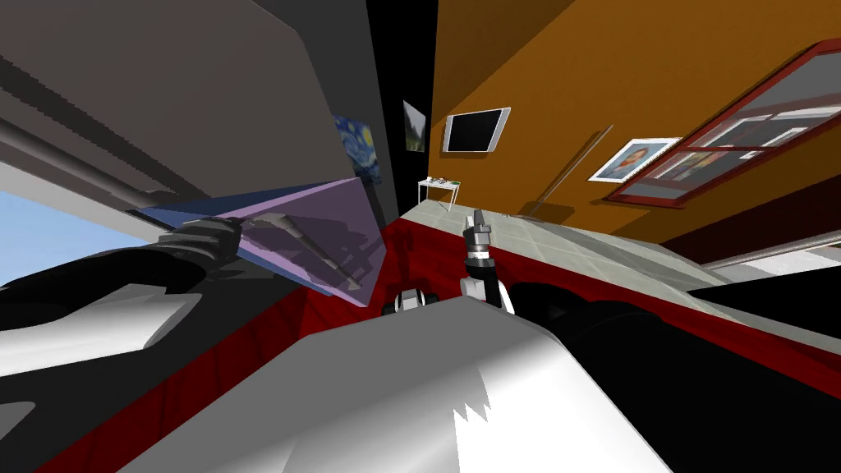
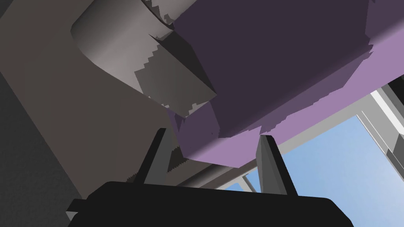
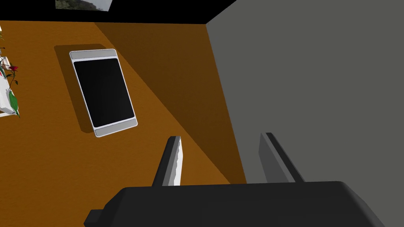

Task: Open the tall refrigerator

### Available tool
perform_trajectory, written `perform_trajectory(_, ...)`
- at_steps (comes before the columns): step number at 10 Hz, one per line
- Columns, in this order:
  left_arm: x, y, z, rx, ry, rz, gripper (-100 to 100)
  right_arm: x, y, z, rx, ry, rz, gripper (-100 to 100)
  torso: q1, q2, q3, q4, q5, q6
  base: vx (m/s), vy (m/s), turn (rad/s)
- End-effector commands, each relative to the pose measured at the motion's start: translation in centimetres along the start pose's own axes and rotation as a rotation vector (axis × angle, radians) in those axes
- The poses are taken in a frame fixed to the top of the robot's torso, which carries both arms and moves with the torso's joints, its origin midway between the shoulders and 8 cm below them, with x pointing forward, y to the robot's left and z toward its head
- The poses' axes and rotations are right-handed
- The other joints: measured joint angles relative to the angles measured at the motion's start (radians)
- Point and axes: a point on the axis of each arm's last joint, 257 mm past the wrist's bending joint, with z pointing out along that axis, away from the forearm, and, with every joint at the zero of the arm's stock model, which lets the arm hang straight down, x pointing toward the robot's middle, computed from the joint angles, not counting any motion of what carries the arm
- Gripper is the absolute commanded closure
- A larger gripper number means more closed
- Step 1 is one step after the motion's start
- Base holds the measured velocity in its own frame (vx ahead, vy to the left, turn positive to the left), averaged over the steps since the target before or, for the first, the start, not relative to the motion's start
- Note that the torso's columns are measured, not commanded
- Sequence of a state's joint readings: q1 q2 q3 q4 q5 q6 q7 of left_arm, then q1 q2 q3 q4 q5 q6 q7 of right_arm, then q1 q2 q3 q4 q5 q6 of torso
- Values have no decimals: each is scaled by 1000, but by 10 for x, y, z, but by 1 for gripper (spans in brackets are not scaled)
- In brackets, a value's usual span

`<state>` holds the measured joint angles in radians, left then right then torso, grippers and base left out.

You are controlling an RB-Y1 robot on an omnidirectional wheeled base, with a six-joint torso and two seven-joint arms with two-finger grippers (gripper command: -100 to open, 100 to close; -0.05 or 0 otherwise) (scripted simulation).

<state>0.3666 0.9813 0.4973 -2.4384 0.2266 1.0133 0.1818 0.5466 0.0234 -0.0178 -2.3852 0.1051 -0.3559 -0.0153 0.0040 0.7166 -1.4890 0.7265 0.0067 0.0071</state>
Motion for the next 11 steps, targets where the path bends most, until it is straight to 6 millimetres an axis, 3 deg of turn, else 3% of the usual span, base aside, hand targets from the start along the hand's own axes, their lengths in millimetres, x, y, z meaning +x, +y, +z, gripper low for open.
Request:
perform_trajectory(1,3,13,15,-9,34,-2,100,0,0,0,0,0,0,0,-5,-4,-2,-2,-1,4,67,-178,49)
perform_trajectory(4,4,21,29,-21,63,22,100,0,0,0,0,0,0,0,11,-8,-6,-3,3,9,4,-86,51)
perform_trajectory(6,-1,27,38,-14,65,3,100,0,0,0,0,0,0,0,-3,-10,-5,-8,4,6,50,-213,109)
perform_trajectory(7,-8,41,43,-44,53,-4,100,0,0,0,0,0,0,0,5,-13,-8,-8,5,12,26,-79,-4)
perform_trajectory(8,-3,35,49,-28,88,25,100,0,0,0,0,0,0,0,12,-16,-11,-7,6,12,61,-223,191)
perform_trajectory(10,-11,45,58,-30,84,2,100,0,0,0,0,0,0,0,1,-19,-12,-12,7,12,73,-229,106)
perform_trajectory(11,-16,53,61,-44,75,-4,100,0,0,0,0,0,0,0,9,-20,-13,-11,8,16,-9,-65,-17)
